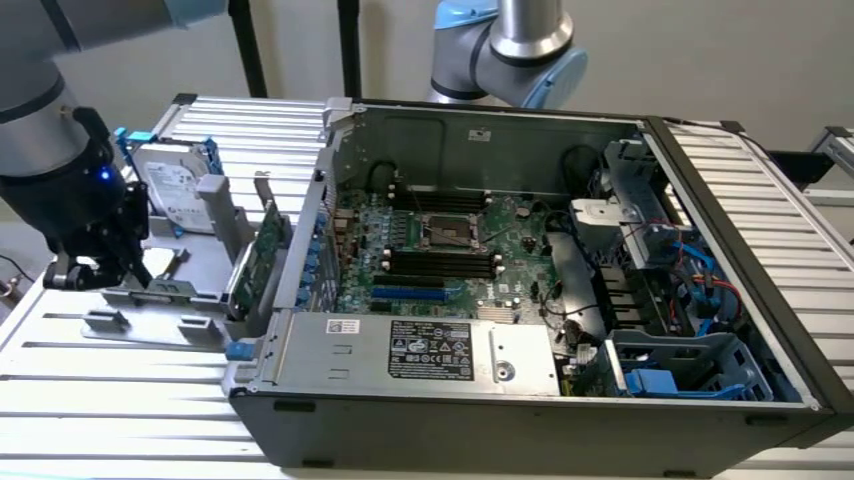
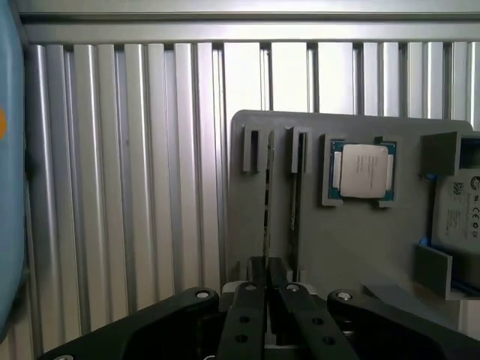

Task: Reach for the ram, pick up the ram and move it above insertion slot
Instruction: 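Pick up the ram and move it above insertion slot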

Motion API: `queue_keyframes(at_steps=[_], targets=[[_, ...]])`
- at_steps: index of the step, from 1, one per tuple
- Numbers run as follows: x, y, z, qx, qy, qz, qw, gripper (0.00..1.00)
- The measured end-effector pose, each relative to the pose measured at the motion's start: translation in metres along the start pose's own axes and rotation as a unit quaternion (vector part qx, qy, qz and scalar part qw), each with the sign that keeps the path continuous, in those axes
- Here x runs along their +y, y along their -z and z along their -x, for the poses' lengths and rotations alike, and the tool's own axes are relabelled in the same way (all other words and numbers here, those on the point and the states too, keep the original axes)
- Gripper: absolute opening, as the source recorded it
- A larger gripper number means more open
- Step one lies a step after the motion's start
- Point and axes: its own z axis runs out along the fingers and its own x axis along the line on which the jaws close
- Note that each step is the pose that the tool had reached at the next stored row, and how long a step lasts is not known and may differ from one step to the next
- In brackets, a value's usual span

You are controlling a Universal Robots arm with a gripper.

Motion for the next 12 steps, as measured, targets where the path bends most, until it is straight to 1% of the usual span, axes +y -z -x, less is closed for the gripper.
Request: queue_keyframes(at_steps=[6,10,12], targets=[[-0.0124,0.0275,0.002,-0.002,0.0,0.0005,1.0,0.13],[-0.0245,0.0462,0.003,-0.0035,0.001,0.0011,1.0,0.13],[-0.0315,0.0555,0.004,-0.0048,0.002,0.0013,1.0,0.13]])
